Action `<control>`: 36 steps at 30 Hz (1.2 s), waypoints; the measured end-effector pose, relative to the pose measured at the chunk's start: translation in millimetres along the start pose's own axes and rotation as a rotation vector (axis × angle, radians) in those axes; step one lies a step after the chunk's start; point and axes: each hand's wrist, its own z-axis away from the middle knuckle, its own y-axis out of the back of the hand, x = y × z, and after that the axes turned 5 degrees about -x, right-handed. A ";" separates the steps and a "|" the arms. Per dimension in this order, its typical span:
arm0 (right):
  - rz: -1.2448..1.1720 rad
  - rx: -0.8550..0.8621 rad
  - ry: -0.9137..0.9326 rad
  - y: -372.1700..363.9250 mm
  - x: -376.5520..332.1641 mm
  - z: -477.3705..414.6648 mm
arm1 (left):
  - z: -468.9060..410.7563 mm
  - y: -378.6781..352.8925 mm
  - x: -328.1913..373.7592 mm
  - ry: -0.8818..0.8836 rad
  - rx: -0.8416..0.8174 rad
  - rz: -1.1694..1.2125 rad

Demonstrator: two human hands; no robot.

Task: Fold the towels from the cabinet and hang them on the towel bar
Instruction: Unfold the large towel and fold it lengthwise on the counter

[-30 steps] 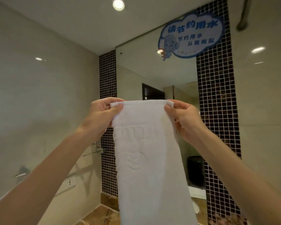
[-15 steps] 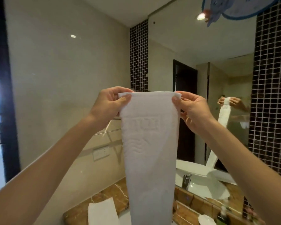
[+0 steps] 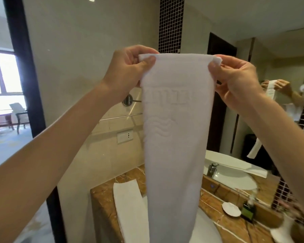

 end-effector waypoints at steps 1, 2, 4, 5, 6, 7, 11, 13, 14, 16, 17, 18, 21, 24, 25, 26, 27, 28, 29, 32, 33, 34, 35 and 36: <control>0.003 0.003 0.005 -1.8 -2.6 -0.2 | -1.3 0.8 1.1 -0.002 0.005 -0.001; 0.007 0.007 0.003 -3.0 -4.0 -0.1 | -2.1 1.3 0.4 0.000 0.011 -0.003; 0.027 0.008 -0.019 -3.6 -1.4 1.1 | -1.2 1.9 -6.0 0.016 0.020 -0.006; 0.044 0.005 -0.035 -3.4 2.7 2.1 | 0.6 1.8 -11.2 0.027 0.016 0.001; 0.059 0.005 -0.052 -2.9 8.3 3.0 | 2.7 1.8 -17.6 0.036 0.008 0.016; 0.070 0.012 -0.073 -2.9 15.1 3.6 | 5.0 1.5 -24.9 0.047 0.001 0.027; 0.104 0.063 -0.180 -0.7 53.2 3.4 | 15.6 -1.2 -62.4 0.125 -0.008 -0.010; 0.118 0.078 -0.239 2.5 79.0 3.6 | 24.2 -2.9 -86.2 0.167 -0.010 -0.026; 0.123 0.078 -0.268 4.1 93.2 4.0 | 29.1 -3.2 -98.3 0.194 -0.011 -0.036; 0.124 0.070 -0.330 6.6 125.6 4.3 | 40.4 -1.5 -123.3 0.258 -0.019 -0.059; 0.119 0.072 -0.361 7.5 139.9 4.9 | 46.5 -0.8 -133.9 0.287 -0.028 -0.073; 0.113 0.073 -0.395 8.2 155.0 5.3 | 52.7 0.5 -144.7 0.313 -0.034 -0.095; 0.099 0.068 -0.504 5.6 206.1 3.5 | 69.1 7.2 -181.9 0.379 -0.017 -0.208; 0.093 0.046 -0.569 -0.9 255.2 -1.6 | 78.9 18.0 -215.3 0.411 -0.011 -0.299; 0.090 0.035 -0.589 -3.8 270.5 -4.3 | 80.6 22.2 -225.5 0.425 -0.004 -0.308; 0.078 0.025 -0.608 -6.9 285.1 -7.9 | 81.5 26.5 -235.4 0.439 0.006 -0.316; 0.061 0.013 -0.628 -10.2 299.3 -12.0 | 81.8 30.7 -245.6 0.456 0.016 -0.323; 0.047 -0.002 -0.647 -13.4 312.9 -16.1 | 82.4 35.1 -255.8 0.479 0.026 -0.332; 0.040 -0.016 -0.661 -16.5 325.8 -20.1 | 83.1 39.3 -266.0 0.505 0.036 -0.334; 0.023 -0.070 -0.681 -25.1 359.9 -31.7 | 87.1 51.3 -293.3 0.577 0.074 -0.343; 0.017 -0.093 -0.682 -27.8 370.6 -34.9 | 89.1 55.0 -301.4 0.597 0.084 -0.359; 0.026 -0.117 -0.683 -30.5 381.2 -38.3 | 90.8 58.9 -309.3 0.619 0.095 -0.377; 0.046 -0.143 -0.681 -33.6 391.3 -41.0 | 92.4 62.8 -317.2 0.643 0.111 -0.393; 0.062 -0.165 -0.681 -36.7 401.2 -42.9 | 94.7 66.7 -324.9 0.667 0.124 -0.408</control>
